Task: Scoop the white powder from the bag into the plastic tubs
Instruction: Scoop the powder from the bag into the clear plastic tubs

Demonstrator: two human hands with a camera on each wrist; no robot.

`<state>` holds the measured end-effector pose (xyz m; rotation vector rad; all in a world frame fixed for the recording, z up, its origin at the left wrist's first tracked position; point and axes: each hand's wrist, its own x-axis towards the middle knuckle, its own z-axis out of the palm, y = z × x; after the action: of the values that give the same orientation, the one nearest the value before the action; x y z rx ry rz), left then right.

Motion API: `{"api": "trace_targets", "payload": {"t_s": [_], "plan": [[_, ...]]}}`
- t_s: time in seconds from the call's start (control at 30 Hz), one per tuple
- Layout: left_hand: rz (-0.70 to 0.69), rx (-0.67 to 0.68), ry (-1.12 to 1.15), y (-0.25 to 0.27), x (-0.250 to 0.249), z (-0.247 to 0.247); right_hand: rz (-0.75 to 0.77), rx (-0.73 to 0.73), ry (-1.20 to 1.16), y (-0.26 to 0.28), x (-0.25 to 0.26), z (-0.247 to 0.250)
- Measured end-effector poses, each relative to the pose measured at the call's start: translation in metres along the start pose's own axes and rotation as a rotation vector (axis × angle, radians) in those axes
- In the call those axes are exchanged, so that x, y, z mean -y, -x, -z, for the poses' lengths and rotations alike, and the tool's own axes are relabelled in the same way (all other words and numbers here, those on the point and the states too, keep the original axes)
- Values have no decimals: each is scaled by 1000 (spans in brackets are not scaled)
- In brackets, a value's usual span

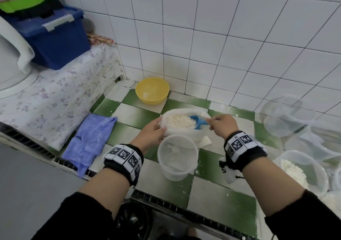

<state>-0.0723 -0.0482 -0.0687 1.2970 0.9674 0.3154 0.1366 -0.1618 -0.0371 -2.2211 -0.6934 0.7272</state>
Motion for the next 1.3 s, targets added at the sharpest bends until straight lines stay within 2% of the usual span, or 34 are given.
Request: {"api": "trace_targets", "payload": {"t_s": [0.1, 0.37, 0.53, 0.67, 0.77, 0.9, 1.0, 1.07, 1.2, 1.3], "plan": [[11, -26, 39, 5, 3, 0, -8, -13, -139, -1, -2, 9], [50, -98, 100, 27, 13, 1, -35, 63, -406, 18, 8, 32], [-6, -69, 114, 40, 26, 6, -1, 194, -460, 40, 11, 48], [-51, -25, 94, 46, 32, 7, 26, 295, -336, 56, 11, 49], [-61, -13, 82, 46, 34, 6, 101, 296, -136, 66, 12, 36], [-63, -23, 68, 47, 36, 2, 380, 217, 281, 80, 9, 11], [-58, -18, 61, 47, 37, 0, 600, 191, 385, 85, 1, -3], [-58, -19, 62, 46, 36, -1, 673, 174, 379, 84, -5, -6], [-59, -21, 77, 45, 39, 0, 705, 146, 387, 83, -9, -1], [-62, -10, 91, 46, 40, -1, 606, 151, 340, 82, -5, 10]]}}
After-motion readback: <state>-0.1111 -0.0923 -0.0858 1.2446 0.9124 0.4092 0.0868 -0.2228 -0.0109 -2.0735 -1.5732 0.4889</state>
